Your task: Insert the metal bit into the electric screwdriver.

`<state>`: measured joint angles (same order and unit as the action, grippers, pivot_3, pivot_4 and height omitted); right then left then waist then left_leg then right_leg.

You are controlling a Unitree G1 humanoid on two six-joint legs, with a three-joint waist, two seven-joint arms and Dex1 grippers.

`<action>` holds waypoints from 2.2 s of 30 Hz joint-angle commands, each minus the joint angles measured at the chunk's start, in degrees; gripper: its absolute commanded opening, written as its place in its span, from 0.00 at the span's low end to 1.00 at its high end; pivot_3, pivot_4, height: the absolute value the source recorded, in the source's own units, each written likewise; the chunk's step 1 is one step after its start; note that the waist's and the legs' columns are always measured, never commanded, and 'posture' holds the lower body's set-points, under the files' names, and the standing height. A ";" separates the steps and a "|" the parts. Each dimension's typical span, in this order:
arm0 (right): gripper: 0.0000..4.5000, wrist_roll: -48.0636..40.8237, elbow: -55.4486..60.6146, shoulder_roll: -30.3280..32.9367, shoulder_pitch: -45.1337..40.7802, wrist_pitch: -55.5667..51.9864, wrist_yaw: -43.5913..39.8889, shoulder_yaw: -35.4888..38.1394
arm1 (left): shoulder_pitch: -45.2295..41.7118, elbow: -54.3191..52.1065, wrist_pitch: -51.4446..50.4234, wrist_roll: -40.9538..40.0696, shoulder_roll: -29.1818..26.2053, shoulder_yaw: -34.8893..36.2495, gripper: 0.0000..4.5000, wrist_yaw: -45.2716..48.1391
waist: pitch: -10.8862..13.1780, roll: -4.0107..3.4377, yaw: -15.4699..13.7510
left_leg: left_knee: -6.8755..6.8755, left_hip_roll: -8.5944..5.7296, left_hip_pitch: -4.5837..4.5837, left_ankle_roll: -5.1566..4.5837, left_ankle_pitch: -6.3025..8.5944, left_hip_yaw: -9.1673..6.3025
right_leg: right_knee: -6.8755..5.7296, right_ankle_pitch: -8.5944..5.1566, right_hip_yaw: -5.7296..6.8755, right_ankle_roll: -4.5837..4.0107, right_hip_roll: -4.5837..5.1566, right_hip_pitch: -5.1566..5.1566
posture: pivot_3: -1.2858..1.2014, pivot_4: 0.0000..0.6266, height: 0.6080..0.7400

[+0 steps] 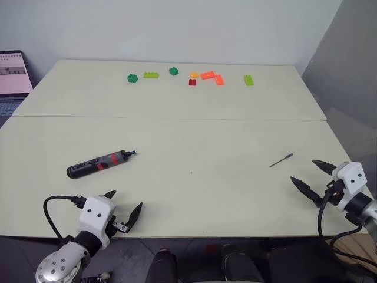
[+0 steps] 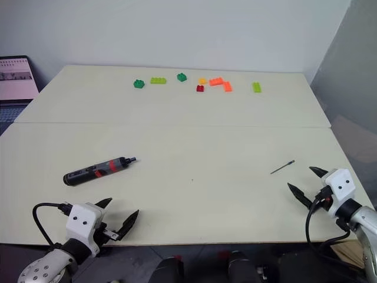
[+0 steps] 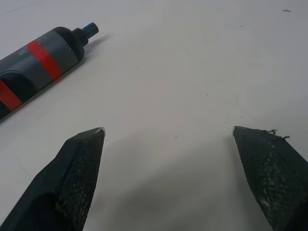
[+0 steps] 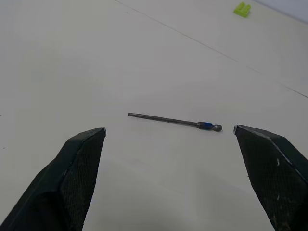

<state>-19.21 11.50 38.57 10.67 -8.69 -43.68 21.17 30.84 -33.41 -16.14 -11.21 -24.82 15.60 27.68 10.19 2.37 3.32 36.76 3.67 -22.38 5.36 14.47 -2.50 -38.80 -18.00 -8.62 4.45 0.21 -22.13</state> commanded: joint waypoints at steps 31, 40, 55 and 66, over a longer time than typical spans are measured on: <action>1.00 -2.45 4.37 0.64 -4.23 -2.76 -0.72 -2.06 | -4.45 7.17 0.73 -4.34 -16.11 11.57 0.99 14.22 | 0.04 -0.03 0.01 | -0.01 0.01 -0.01 0.00 0.00 0.02 | -0.04 0.00 0.01 0.00 -0.02 -0.09 | 0.52 0.24 1.00; 1.00 -8.19 15.29 7.18 -6.93 -10.42 -10.08 -8.65 | -19.55 20.31 -6.45 -9.16 -37.15 12.24 0.99 29.66 | 0.36 -0.26 -0.05 | -0.03 0.04 -0.23 0.00 0.00 0.00 | -0.05 0.00 0.10 0.00 -0.02 -0.24 | 0.52 0.24 1.00; 1.00 -15.63 28.15 14.03 -16.13 -21.35 -13.86 -15.90 | -56.96 40.94 -4.23 5.26 -44.27 -19.88 0.99 44.56 | 0.65 -0.36 -0.06 | -0.02 0.04 -0.55 0.00 -0.01 -0.24 | -0.05 0.25 0.36 0.28 -0.07 -0.42 | 0.52 0.24 1.00; 1.00 -19.22 32.67 14.54 -17.20 -31.55 -7.64 -17.52 | -77.64 64.62 6.69 16.28 -39.44 -31.64 0.99 55.80 | 0.68 -0.31 -0.19 | 0.07 0.04 -0.61 -0.02 -0.01 -0.37 | -0.13 0.35 0.44 0.09 -0.11 -0.43 | 0.52 0.24 1.00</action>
<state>-37.83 41.67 53.37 -6.18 -39.89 -52.37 3.60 -44.60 28.29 -10.88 3.49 -64.15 -15.73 81.78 10.86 2.06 3.13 36.84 3.71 -22.99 5.34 14.46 -2.87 -38.93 -17.65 -8.17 4.54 0.10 -22.56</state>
